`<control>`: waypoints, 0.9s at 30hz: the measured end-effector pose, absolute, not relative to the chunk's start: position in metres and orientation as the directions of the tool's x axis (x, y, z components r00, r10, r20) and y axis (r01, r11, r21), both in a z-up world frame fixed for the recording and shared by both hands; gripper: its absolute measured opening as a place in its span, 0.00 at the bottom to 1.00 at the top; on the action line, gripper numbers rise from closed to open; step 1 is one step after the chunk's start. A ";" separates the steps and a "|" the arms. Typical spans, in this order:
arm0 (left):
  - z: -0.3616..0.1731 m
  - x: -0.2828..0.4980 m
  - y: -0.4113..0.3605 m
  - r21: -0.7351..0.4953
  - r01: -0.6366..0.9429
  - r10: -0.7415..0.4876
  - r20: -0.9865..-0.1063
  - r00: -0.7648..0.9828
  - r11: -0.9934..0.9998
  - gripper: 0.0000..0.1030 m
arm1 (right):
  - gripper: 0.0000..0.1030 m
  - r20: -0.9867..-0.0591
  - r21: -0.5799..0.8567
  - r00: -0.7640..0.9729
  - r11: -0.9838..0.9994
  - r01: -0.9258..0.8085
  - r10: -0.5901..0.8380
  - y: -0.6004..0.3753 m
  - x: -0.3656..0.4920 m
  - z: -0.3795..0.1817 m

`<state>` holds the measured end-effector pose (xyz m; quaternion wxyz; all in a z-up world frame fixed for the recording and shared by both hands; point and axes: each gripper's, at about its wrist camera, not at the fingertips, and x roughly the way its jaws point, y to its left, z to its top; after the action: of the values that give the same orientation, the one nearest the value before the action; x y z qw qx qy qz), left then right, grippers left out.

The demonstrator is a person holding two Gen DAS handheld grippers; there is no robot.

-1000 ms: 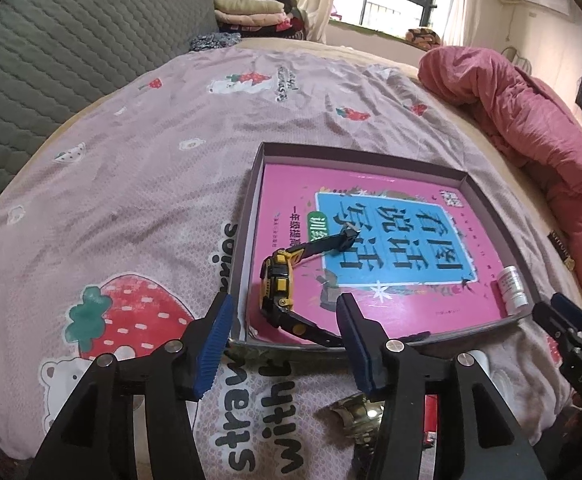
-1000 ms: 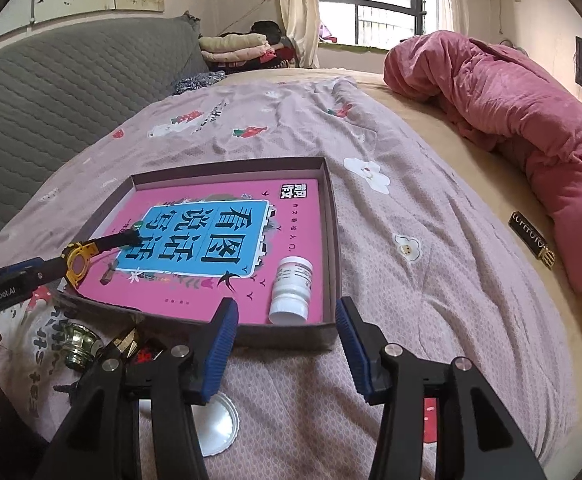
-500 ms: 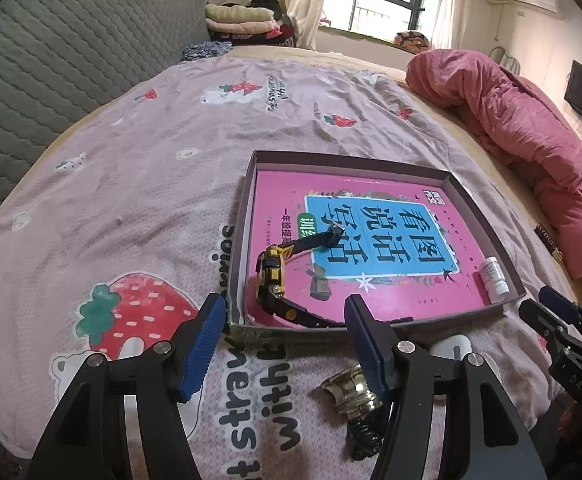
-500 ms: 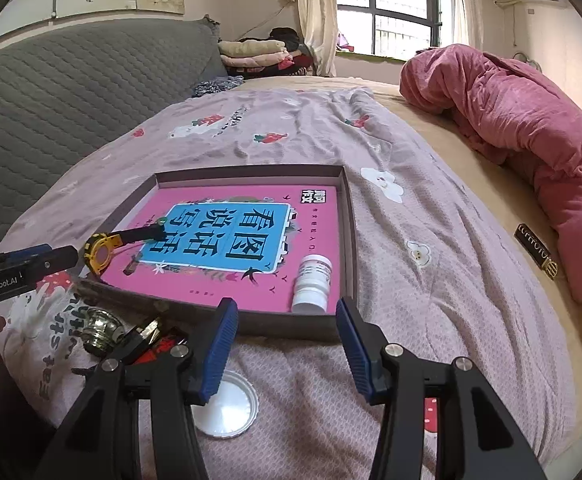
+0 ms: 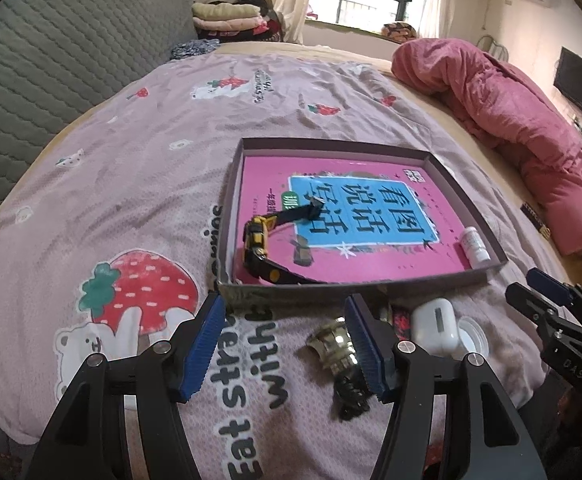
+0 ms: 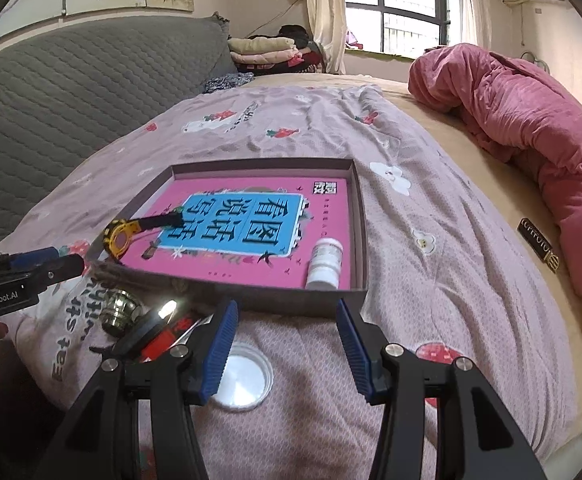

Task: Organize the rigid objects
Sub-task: 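Withdraw both open tools from the tray back toward the remaining objects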

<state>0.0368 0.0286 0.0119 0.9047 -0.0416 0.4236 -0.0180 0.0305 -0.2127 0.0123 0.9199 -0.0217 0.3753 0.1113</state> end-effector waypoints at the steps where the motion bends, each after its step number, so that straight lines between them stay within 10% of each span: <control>1: 0.011 0.035 0.027 -0.091 0.002 -0.071 -0.769 0.635 0.996 0.62 | 0.50 -0.699 0.042 0.689 0.973 -0.226 0.191 -0.212 0.029 0.012; 27: -0.024 0.005 0.003 -0.122 0.063 -0.137 -0.875 0.464 0.991 0.62 | 0.60 -0.757 0.087 0.598 0.947 -0.309 0.265 -0.195 0.015 -0.002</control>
<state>0.0047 0.0029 -0.0244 0.8549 -0.0360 0.5142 -0.0583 0.0151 -0.1949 -0.0023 0.8935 -0.0265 0.4186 0.1605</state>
